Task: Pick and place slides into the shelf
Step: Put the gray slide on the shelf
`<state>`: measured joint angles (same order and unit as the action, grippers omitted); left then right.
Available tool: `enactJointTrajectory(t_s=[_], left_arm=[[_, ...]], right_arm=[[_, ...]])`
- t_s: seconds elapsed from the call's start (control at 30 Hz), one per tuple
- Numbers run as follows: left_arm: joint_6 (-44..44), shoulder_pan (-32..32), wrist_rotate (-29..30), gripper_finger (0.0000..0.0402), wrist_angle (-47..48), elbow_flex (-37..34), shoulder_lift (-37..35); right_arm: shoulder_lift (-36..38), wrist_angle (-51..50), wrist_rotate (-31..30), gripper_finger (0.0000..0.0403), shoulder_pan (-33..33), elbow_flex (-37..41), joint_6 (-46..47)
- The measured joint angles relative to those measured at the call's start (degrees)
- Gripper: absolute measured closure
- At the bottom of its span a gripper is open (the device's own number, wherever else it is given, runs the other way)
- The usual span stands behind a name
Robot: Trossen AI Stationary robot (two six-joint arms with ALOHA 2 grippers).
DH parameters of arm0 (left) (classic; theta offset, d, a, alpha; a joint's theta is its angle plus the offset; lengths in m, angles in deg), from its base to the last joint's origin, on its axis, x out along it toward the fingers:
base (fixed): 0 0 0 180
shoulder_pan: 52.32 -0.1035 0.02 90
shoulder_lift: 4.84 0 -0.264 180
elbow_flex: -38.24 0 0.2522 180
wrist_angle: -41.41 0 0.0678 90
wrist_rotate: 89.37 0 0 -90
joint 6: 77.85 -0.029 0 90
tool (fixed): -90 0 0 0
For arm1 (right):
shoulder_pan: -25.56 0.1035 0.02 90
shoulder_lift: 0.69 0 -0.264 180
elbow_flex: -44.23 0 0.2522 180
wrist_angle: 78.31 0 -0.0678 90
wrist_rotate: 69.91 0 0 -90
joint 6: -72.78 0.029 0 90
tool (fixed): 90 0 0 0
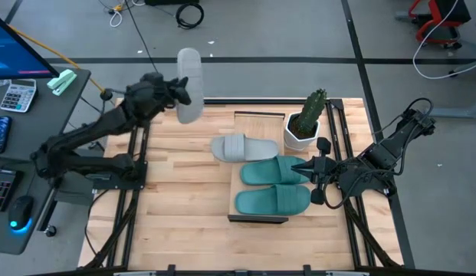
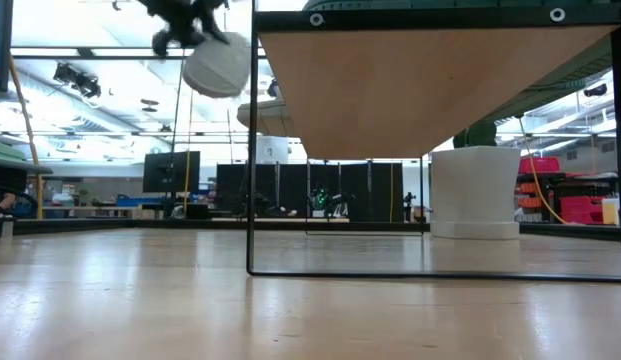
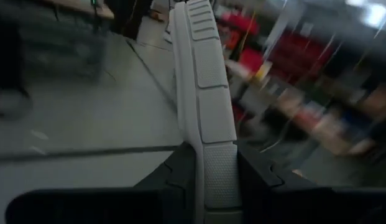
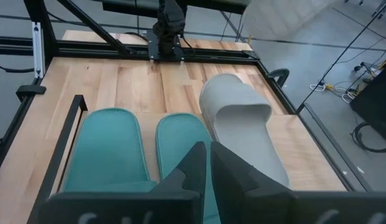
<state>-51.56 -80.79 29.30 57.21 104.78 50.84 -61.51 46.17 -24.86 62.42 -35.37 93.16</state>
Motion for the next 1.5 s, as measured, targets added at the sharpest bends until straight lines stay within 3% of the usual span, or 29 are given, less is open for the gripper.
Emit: enactJointTrajectory(t_s=[0.2,0.33,0.4,0.8,0.97,1.2,1.37,1.5], left_arm=[[-16.74,7.06,11.96,0.0316,21.23,20.22,7.41],[-25.94,12.86,21.81,0.0316,27.43,26.77,12.67],[-30.83,15.77,22.9,0.0316,27.22,28.27,15.38],[-63.15,26.9,23.11,0.0317,16.75,28.85,27.99],[-64.48,27.21,14.46,0.0317,12.81,28.85,28.85],[-64.94,25.99,11.81,0.0317,11.65,28.85,28.85],[-65.13,26.17,9.03,0.0317,11.53,28.86,29.74],[-65.89,26.88,8.8,0.0317,11.52,28.85,30.69]], right_arm=[[0.0,0.0,0.0,0.0373,0.02,0.0,-0.11],[0.0,0.02,-0.02,0.0373,-0.06,0.0,-0.92],[0.0,0.02,0.01,0.0373,-0.55,0.01,-0.99],[0.0,5.23,-0.05,0.0373,-4.3,0.0,-4.75],[0.0,8.6,-0.05,0.0373,-4.63,0.0,-7.38],[0.0,11.93,-0.03,0.0373,-4.67,0.0,-8.61],[0.0,17.45,0.55,0.0373,-6.15,0.0,-17.24],[0.01,18.61,5.73,0.036,-8.4,0.0,-27.66]])
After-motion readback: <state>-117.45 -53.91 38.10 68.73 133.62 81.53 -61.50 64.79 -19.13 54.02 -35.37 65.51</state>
